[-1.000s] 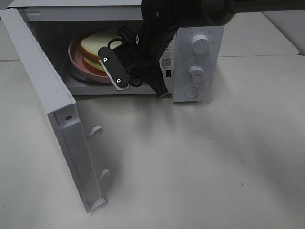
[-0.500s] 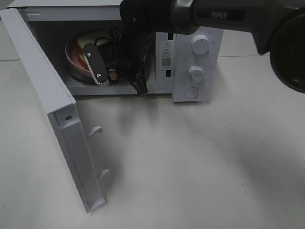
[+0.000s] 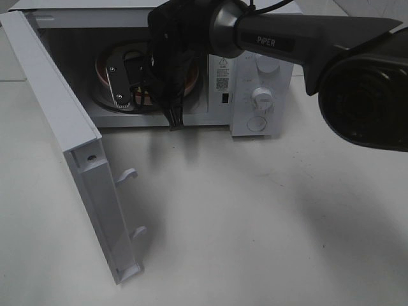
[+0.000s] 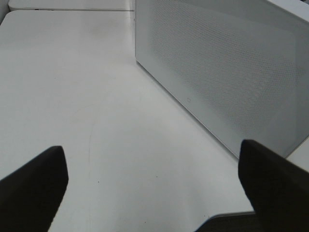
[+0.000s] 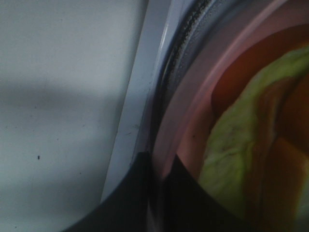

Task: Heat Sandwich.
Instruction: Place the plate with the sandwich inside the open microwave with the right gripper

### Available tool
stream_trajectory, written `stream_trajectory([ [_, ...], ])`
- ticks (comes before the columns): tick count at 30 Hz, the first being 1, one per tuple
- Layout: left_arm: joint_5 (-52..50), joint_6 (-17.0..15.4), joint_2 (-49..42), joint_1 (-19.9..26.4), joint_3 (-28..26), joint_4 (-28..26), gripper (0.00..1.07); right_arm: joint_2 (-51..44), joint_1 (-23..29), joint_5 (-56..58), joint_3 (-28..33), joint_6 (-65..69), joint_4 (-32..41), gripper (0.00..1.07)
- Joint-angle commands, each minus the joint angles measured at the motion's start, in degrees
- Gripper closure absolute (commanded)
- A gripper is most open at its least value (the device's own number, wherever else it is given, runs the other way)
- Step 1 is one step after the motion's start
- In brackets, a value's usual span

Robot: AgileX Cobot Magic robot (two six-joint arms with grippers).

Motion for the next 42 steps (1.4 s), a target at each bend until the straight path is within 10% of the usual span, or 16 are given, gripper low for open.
stream_trajectory([
  [1, -0.17, -0.29, -1.26, 0.06, 0.0, -0.34, 0.18, 0.4, 0.23, -0.86, -2.01, 3.21, -1.15, 1.05],
  [13, -0.17, -0.29, -1.26, 0.06, 0.0, -0.34, 0.18, 0.8, 0.23, -0.63, -2.35, 3.72, -1.6, 0.96],
  [26, -0.17, -0.29, -1.26, 0.06, 0.0, -0.34, 0.18, -0.69, 0.4, -0.97, 1.09, 4.58, -2.23, 0.39],
  [42, -0.17, -0.29, -1.26, 0.06, 0.0, -0.34, 0.18, -9.97, 0.46, -10.6, 17.19, 4.64, -2.12, 0.31],
])
